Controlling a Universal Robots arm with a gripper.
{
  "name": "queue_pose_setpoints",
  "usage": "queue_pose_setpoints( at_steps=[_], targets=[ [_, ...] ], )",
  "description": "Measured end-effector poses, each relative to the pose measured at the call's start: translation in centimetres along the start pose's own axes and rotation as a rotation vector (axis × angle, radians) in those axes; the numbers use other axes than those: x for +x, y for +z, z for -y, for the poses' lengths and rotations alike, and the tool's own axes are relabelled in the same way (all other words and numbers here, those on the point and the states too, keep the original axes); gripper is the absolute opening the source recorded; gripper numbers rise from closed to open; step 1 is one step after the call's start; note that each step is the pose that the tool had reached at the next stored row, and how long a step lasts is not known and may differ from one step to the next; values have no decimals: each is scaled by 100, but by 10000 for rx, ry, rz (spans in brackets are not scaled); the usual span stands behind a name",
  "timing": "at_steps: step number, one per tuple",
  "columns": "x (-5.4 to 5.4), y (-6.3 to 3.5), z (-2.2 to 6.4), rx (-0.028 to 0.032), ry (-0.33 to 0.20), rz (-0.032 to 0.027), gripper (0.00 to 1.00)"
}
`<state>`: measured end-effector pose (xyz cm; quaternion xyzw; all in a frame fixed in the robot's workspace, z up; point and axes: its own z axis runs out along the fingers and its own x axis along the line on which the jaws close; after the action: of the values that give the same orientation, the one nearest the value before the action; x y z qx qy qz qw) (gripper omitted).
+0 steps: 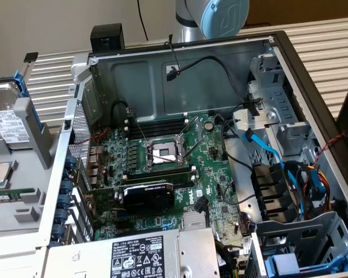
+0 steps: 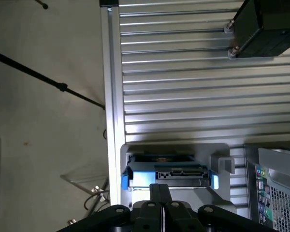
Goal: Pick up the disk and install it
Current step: 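Pick up the disk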
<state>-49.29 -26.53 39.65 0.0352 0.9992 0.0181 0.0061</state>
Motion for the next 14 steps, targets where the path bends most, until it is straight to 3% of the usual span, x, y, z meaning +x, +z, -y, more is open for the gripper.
queue_pose_setpoints(
  at_steps=[2, 3, 4, 6, 8, 9, 14],
  targets=[
    [0, 0, 0, 0, 0, 1, 18],
    [0, 0, 0, 0, 0, 0, 30],
    [0, 0, 0, 0, 0, 1, 30],
    [0, 0, 0, 0, 1, 0, 42],
    [0, 0, 0, 0, 0, 0, 42],
    [0, 0, 0, 0, 0, 0, 48],
    [0, 0, 0, 0, 0, 1, 48]
  ],
)
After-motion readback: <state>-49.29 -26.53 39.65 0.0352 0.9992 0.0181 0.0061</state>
